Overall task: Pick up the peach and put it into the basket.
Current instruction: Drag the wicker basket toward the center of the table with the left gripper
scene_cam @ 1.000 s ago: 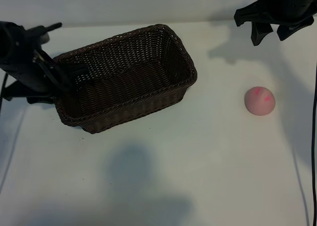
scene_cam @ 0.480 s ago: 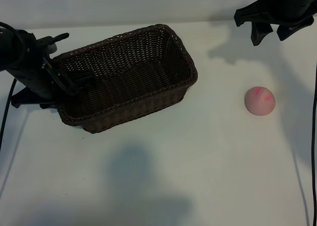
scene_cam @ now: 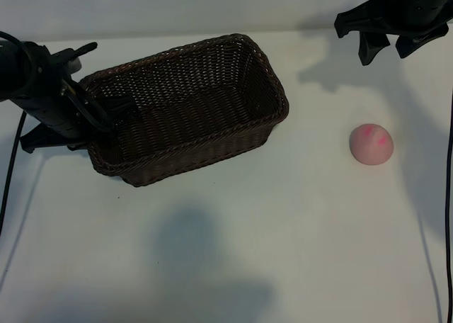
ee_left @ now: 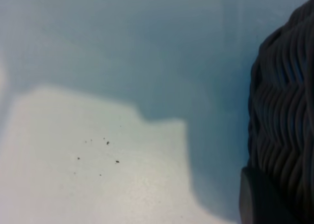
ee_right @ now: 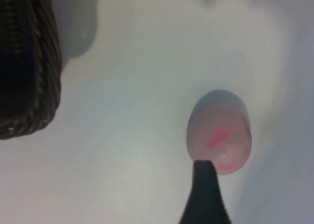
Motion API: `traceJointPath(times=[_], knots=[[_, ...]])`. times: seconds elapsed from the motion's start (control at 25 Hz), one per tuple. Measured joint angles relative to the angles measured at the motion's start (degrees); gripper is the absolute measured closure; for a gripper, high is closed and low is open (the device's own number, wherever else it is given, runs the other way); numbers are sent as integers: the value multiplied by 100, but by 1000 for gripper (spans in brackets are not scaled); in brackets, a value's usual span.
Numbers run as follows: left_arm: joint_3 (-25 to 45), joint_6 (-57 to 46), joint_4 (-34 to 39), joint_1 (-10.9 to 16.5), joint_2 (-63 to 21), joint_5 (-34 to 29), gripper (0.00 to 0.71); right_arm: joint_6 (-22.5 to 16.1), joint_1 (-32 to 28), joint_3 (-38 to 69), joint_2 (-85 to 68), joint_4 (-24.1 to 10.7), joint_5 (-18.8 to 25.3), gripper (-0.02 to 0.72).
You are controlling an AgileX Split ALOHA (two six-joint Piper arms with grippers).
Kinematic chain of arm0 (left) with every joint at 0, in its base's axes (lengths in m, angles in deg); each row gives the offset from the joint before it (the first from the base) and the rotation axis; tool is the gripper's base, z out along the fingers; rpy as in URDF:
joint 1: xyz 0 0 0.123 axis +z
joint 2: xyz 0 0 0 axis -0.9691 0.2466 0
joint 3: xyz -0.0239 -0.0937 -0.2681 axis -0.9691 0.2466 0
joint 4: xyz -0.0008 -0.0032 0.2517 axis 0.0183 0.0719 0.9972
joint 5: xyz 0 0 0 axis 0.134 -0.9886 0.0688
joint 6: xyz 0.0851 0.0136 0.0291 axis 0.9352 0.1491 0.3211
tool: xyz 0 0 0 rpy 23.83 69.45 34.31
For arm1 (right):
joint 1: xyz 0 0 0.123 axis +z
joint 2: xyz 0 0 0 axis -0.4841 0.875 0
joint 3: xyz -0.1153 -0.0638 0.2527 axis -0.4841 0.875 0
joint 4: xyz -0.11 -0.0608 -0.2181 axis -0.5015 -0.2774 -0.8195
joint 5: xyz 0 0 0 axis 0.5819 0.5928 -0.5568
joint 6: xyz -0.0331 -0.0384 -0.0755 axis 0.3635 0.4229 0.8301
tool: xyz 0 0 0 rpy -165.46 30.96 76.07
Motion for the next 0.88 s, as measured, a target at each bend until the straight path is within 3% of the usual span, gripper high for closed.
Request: traceJointPath(times=[0.4, 0.88], knots=[[-33, 2199, -1925, 0, -84, -24, 613, 0, 0, 0, 0, 0, 0, 189], [-986, 3372, -2394, 221, -85, -1010, 615, 0, 0, 0, 0, 0, 0, 189]])
